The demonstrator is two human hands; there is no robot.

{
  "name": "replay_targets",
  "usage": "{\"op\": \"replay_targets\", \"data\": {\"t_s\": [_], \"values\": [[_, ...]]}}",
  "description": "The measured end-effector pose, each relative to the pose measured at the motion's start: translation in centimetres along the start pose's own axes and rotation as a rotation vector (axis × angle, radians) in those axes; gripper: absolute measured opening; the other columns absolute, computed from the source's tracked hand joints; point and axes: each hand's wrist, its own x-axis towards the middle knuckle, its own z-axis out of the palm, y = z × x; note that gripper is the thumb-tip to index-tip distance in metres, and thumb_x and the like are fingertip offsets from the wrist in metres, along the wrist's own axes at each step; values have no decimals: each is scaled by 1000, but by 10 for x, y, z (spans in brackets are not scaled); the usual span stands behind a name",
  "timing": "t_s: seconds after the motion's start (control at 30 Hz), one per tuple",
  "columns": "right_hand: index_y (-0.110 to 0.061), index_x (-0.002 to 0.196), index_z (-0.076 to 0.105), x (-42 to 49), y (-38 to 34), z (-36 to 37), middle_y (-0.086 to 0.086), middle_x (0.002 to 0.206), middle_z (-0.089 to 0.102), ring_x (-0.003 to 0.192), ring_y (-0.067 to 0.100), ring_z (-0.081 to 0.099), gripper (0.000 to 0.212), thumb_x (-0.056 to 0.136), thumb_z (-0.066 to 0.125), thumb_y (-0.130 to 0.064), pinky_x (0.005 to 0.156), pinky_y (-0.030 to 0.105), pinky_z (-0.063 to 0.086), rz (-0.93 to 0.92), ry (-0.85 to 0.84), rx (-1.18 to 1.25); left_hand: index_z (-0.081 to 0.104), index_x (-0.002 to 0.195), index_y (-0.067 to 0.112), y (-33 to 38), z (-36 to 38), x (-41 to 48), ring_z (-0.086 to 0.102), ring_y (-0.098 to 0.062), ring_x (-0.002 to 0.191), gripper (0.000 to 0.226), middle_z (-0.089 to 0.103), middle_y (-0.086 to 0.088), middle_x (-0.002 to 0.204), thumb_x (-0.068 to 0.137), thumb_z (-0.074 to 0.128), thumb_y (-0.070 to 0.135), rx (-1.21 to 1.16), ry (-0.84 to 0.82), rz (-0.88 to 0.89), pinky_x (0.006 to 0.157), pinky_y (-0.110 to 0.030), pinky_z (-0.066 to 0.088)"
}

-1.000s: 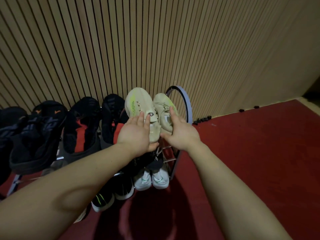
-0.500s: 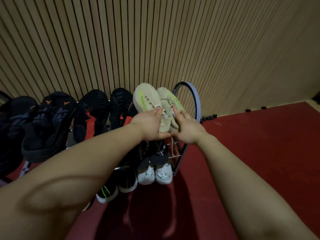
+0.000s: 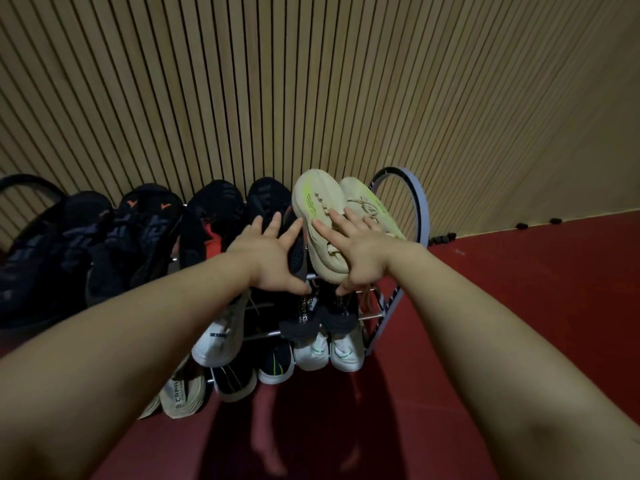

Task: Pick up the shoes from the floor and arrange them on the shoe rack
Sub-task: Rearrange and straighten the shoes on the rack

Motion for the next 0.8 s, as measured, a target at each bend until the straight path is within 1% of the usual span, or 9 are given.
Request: {"op": "replay_targets", "data": {"t_s": [0.2, 0.37, 0.43, 0.5, 0.57, 0.63, 0.7, 0.77, 0.8], "values": [[-36, 147, -20, 1, -3, 14, 7, 157, -23, 146, 31, -13, 115, 73, 63, -65, 119, 50, 1, -52, 112, -83, -16, 147, 36, 5, 12, 0, 3, -36, 145, 113, -10, -11, 159, 68, 56, 74, 3, 112, -40, 116, -42, 16], [-38, 147, -18, -5, -11, 18, 3, 158, -21, 147, 29, -7, 105, 78, 54, -69, 117, 49, 12, 28, 131, -83, -16, 148, 34, 7, 9, -3, 5, -36, 145, 114, -10, -13, 159, 69, 56, 73, -1, 89, -61, 115, -42, 17], [-39, 147, -18, -5, -14, 16, 2, 158, -21, 147, 28, -7, 104, 78, 53, -69, 116, 51, 14, 58, 101, -92, -18, 147, 34, 7, 4, -5, 2, -35, 146, 114, -13, -11, 158, 70, 55, 74, -4, 43, -61, 115, -44, 16], [-39, 147, -18, -4, -17, 9, -1, 158, -22, 147, 27, -9, 105, 78, 57, -66, 116, 54, 13, 74, 16, -72, -20, 146, 35, 5, -4, -6, -4, -35, 146, 116, -19, -9, 158, 69, 56, 76, -10, -57, -48, 116, -47, 14], [-41, 148, -13, -3, -17, -9, -4, 158, -21, 147, 26, -11, 102, 80, 62, -56, 117, 54, 10, 93, -118, 90, -22, 145, 35, 0, -15, -7, -10, -34, 145, 121, -25, -6, 156, 64, 56, 80, 14, -183, -27, 118, -49, 8], [-41, 150, -1, -1, -12, -33, -4, 160, -15, 147, 25, -8, 93, 83, 63, -41, 118, 51, 12, 119, -186, 305, -21, 146, 32, -7, -26, -6, -13, -32, 145, 123, -26, -6, 155, 62, 52, 84, 103, -263, 15, 118, -49, 0], [-41, 150, 9, 6, -7, -46, -1, 161, -7, 147, 26, -4, 80, 86, 57, -34, 117, 52, 12, 146, -93, 293, -21, 147, 28, -14, -33, -3, -15, -30, 145, 124, -24, -7, 156, 61, 47, 86, 159, -281, 57, 118, -49, -5], [-42, 149, 16, 19, -7, -46, 0, 161, -2, 147, 27, -4, 68, 90, 50, -34, 118, 52, 8, 162, 50, 195, -19, 148, 23, -15, -33, 0, -16, -28, 145, 125, -20, -7, 157, 61, 45, 87, 187, -255, 87, 117, -48, -7], [-43, 148, 18, 28, -9, -43, -1, 161, -2, 147, 27, -5, 63, 92, 46, -35, 118, 51, 6, 150, 74, 165, -17, 149, 20, -14, -31, 1, -16, -28, 145, 126, -18, -9, 158, 61, 44, 87, 190, -233, 102, 118, -47, -7]]}}
